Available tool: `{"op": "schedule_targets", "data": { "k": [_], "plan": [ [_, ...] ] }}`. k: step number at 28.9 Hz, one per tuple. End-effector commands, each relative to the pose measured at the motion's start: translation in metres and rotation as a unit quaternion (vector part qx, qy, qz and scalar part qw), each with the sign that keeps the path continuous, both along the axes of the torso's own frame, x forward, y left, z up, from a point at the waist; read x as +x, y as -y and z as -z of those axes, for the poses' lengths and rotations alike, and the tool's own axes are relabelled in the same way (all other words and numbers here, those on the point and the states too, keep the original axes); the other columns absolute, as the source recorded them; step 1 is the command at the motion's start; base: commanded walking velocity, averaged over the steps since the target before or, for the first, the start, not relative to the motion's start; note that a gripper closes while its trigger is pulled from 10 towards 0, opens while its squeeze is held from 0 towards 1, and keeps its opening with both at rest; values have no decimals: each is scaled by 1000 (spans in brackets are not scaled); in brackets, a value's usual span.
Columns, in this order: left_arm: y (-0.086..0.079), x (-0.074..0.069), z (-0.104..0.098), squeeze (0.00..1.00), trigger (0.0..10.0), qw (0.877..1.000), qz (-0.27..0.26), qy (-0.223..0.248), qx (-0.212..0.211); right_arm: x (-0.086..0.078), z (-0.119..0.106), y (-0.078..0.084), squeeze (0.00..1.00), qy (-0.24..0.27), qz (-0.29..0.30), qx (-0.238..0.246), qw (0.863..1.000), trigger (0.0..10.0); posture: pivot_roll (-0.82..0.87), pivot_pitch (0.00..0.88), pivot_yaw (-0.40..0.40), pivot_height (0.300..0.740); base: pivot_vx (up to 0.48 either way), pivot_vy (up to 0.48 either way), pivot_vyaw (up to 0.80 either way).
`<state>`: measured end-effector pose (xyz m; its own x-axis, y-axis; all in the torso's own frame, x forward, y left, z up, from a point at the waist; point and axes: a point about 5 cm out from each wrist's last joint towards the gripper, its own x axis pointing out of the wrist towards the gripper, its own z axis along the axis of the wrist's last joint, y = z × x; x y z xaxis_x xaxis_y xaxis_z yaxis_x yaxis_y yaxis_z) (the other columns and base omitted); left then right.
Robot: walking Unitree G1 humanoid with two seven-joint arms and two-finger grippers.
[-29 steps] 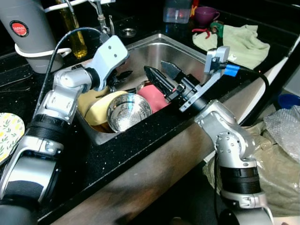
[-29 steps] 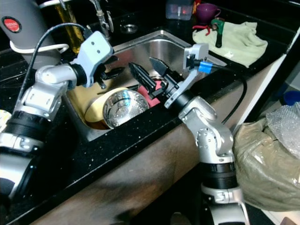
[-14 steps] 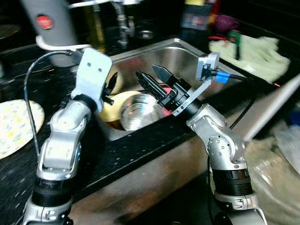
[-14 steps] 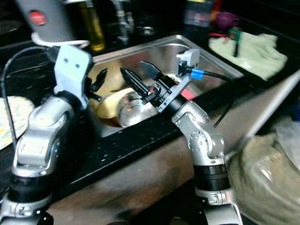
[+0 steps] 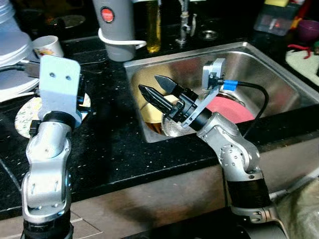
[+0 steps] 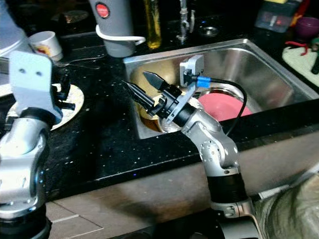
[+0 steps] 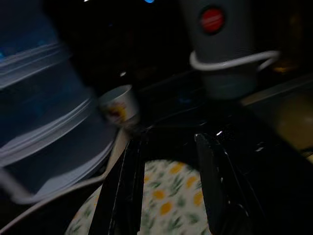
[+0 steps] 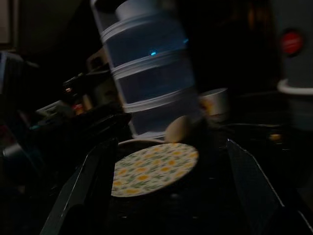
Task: Kitchen organization
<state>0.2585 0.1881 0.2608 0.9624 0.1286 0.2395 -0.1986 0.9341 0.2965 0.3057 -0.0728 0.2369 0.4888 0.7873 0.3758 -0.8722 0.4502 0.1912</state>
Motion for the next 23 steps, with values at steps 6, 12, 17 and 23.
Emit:
{"op": "schedule_targets", "data": {
  "k": [6, 12, 17, 23],
  "plan": [
    [-4, -15, 20, 0, 10000, 998, -40, -49, 26, -2, 3, -3, 0, 13, -14, -23, 1000, 10000, 122, 74, -38, 732, 0, 0, 653],
    [-14, -22, 33, 0, 10000, 991, -40, -100, 76, -2, 3, -3, 0, 14, -16, -27, 999, 10000, 125, 76, -41, 732, 0, 0, 800],
    [-23, -23, 52, 0, 10000, 972, 7, -181, 149, -2, 5, -3, 0, 13, -20, -37, 999, 10000, 127, 78, -45, 732, 0, 0, 673],
    [-28, -16, 50, 0, 10000, 948, 64, -210, 230, 1, 5, -2, 0, 8, -7, -36, 999, 10000, 120, 73, -47, 732, 0, 0, 0]
  ]
}}
